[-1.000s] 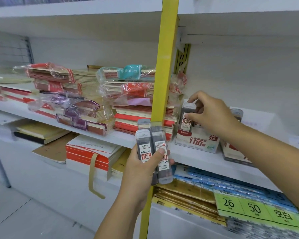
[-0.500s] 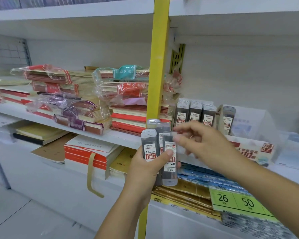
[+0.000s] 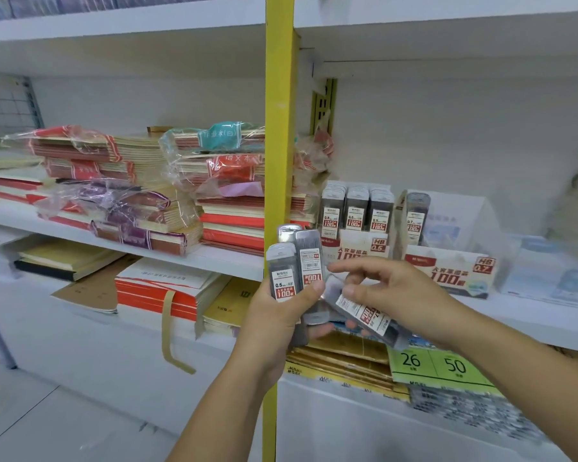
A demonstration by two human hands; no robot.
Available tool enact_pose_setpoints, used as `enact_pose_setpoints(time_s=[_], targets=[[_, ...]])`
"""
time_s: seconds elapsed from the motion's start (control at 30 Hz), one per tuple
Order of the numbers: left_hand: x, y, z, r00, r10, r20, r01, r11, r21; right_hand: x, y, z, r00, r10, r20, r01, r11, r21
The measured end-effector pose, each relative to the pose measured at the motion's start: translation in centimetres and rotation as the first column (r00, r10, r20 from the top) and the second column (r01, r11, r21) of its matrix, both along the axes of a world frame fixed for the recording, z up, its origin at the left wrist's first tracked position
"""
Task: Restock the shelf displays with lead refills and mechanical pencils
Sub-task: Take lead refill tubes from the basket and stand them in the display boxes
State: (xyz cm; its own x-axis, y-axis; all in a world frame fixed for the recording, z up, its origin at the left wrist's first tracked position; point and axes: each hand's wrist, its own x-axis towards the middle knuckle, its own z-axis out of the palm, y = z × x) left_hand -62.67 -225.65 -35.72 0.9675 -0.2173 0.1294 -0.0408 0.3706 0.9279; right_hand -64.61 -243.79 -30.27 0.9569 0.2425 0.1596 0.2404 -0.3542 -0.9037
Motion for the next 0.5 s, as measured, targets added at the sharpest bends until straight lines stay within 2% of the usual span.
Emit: enact_pose_setpoints(time_s=[0.07, 0.13, 0.23, 0.3, 0.5], targets=[[0.3, 0.0, 0.2, 1.000, 0.020, 0.010, -0.020, 1.000, 0.022, 0.3, 0.3, -0.1, 0.999, -0.016, 0.047, 0.016, 1.000, 0.001], [0.5, 0.0, 0.0, 0.998, 0.068, 0.005, -0.068, 0.997, 0.035, 0.5, 0.1, 0.1, 0.999, -0.027, 0.028, 0.027, 1.000, -0.011], [0.8, 0.2, -0.2, 0.987, 0.159, -0.018, -0.159, 0.987, -0.020, 0.3, -1.6, 0.2, 0.978, 0.070, -0.198, -0.049, 0.993, 0.107], [1.0, 0.5, -0.1, 0.980, 0.197, -0.024, -0.198, 0.978, -0.065, 0.1, -2.7, 0.1, 0.964, 0.105, -0.245, -0.054, 0.977, 0.208], [0.6, 0.6, 0.0, 0.987, 0.162, -0.014, -0.162, 0.986, -0.032, 0.8, -2.8, 0.8, 0.985, -0.173, 0.007, 0.156, 0.904, 0.398]])
